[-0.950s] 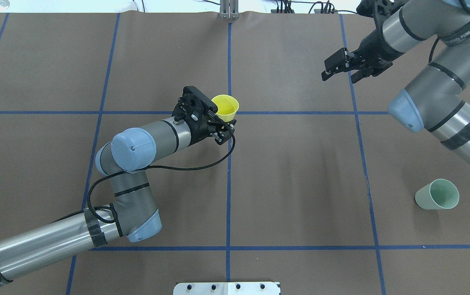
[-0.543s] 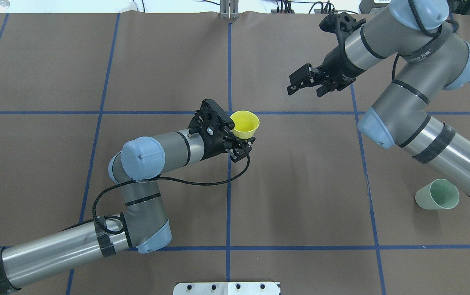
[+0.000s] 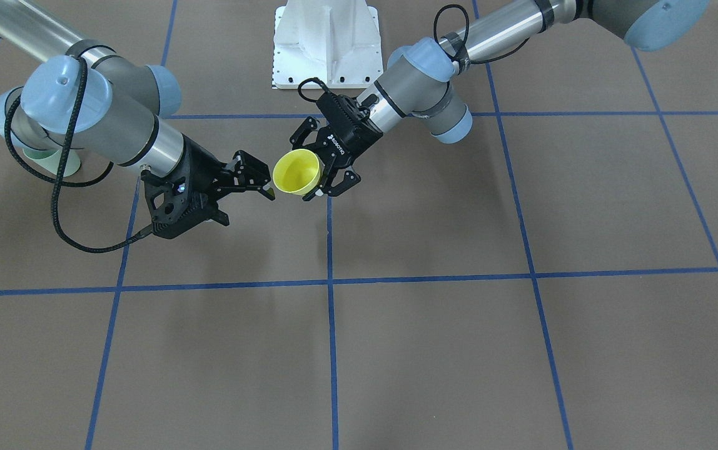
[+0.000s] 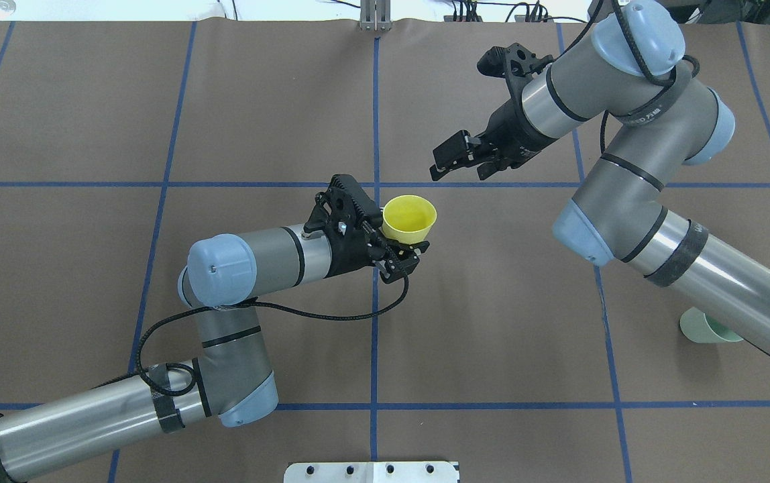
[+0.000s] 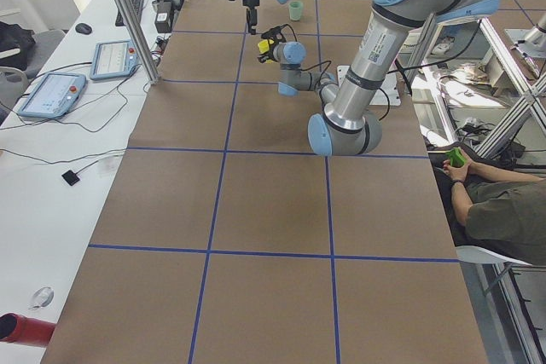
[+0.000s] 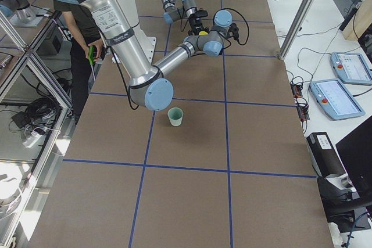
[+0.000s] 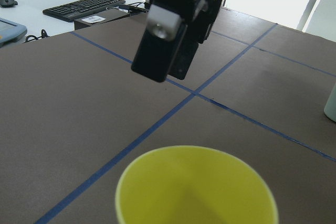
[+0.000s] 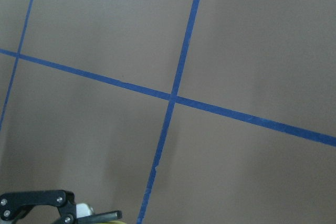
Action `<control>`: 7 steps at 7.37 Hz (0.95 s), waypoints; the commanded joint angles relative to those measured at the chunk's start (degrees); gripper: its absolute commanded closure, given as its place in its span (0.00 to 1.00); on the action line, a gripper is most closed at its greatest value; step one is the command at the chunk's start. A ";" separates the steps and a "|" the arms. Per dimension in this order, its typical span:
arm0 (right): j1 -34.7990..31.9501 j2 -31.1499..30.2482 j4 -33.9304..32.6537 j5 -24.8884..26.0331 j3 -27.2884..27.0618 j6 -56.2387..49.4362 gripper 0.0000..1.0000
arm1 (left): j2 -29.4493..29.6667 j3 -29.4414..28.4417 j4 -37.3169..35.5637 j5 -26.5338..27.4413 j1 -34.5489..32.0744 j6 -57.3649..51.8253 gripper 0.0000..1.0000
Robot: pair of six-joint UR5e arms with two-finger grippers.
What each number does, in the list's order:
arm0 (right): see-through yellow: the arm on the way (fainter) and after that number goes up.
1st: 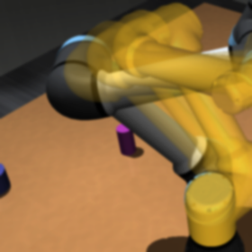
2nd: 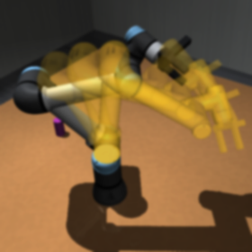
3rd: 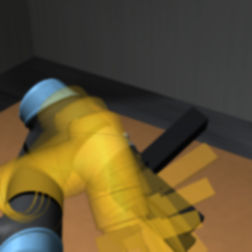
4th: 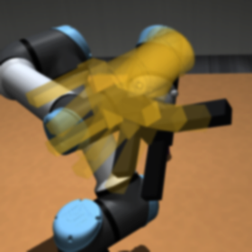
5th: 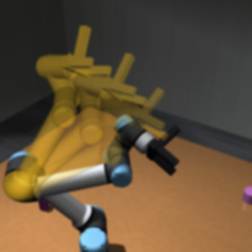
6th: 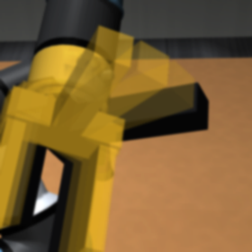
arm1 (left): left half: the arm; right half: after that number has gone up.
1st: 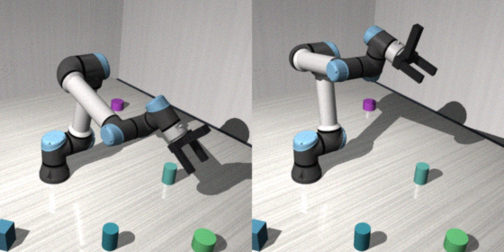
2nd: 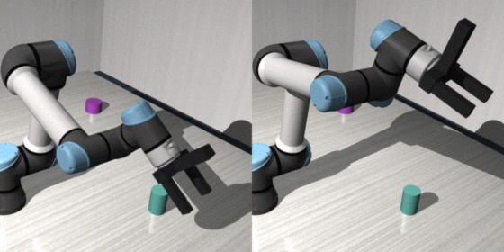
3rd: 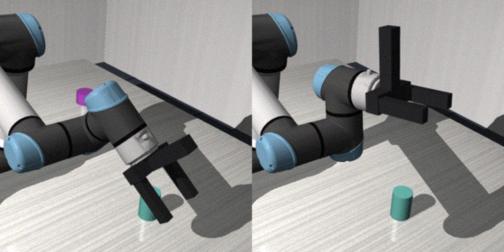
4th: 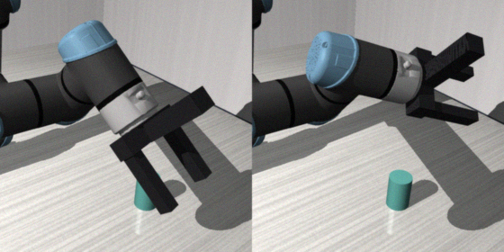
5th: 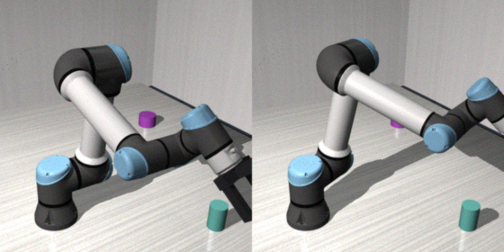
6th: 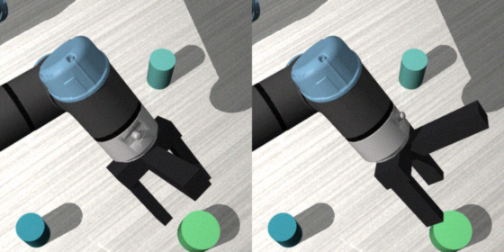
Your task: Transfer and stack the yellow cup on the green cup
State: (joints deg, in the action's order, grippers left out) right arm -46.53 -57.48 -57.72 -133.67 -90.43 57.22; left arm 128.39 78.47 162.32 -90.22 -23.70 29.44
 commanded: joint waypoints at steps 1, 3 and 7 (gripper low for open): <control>1.61 -0.27 0.68 -0.36 -0.10 0.08 0.00 | -0.60 -0.07 0.81 0.04 0.31 0.00 0.34; 2.49 -0.27 0.68 -0.53 -0.27 0.69 0.01 | -0.43 -0.51 0.72 0.39 1.19 0.00 0.34; 4.07 -0.71 0.68 -2.29 -0.71 4.12 0.21 | 0.02 -0.60 0.63 0.48 1.46 0.00 0.34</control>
State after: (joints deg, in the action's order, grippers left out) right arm -42.82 -58.03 -57.04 -135.77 -91.01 61.08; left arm 128.28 77.91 162.96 -89.77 -22.40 29.44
